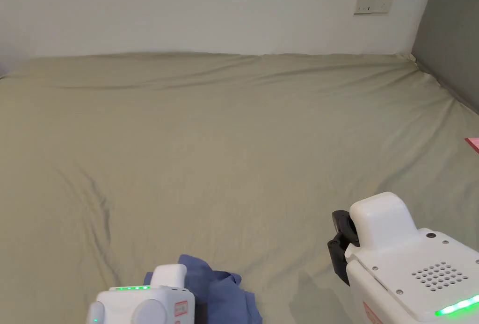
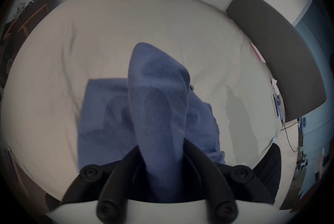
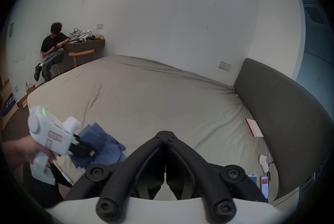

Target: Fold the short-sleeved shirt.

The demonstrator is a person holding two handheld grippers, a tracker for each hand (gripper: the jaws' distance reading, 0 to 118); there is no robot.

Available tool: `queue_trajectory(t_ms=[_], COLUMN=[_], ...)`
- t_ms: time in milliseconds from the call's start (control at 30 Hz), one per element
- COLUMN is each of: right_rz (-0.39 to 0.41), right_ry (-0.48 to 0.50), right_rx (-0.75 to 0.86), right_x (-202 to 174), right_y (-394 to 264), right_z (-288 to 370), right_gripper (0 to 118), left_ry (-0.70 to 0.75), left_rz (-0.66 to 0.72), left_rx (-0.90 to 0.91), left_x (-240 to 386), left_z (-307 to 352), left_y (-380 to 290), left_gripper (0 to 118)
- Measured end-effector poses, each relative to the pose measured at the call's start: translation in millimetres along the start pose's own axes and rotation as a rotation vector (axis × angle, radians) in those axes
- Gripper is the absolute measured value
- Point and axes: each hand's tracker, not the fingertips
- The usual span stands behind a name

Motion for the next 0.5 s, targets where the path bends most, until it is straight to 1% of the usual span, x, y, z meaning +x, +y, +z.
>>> queue_trajectory(t_ms=[33, 67, 133, 167, 233, 267, 300, 367, 433, 467, 500], right_rz=[-0.003, -0.005, -0.005, -0.005, -0.005, -0.006, -0.007, -0.013, -0.018, -0.018, -0.017], right_ry=[0.000, 0.000, -0.003, -0.003, -0.006, -0.008, -0.010, -0.013, -0.015, -0.017, -0.018], right_rx=[-0.003, -0.006, -0.009, -0.011, -0.014, -0.015, -0.016, -0.016, -0.014, -0.013, -0.012], right_x=[0, 1, 2, 3, 4, 6, 7, 9, 10, 11, 11], right_y=[-1, -2, -3, -4, -4, -5, -5, -4, -3, -3, -3], right_z=[0, 0, 0, 0, -1, -2, -3, -4, -3, -2, -2], right_gripper=[2, 2, 2, 2, 2, 2, 2, 2, 2, 2, 2], left_ry=[0.009, 0.047, 0.055, 0.021, -0.075, -0.162, -0.262, -0.403, -0.408, -0.391, -0.361], left_rz=[-0.001, -0.012, -0.013, 0.009, 0.055, 0.065, 0.078, 0.121, 0.140, 0.144, 0.142], left_rx=[-0.008, -0.021, -0.027, -0.034, -0.017, -0.015, -0.020, 0.014, 0.081, 0.122, 0.176], left_x=[4, 8, 14, 16, 19, 21, 21, 19, 13, 7, 0], left_z=[-10, -18, -27, -29, -24, -20, -17, -3, 11, 19, 27], left_y=[-1, -3, -6, -7, -7, -6, -6, -6, -5, -4, -4], left_gripper=[10, 10, 23, 36, 77, 95, 107, 108, 108, 105, 89])
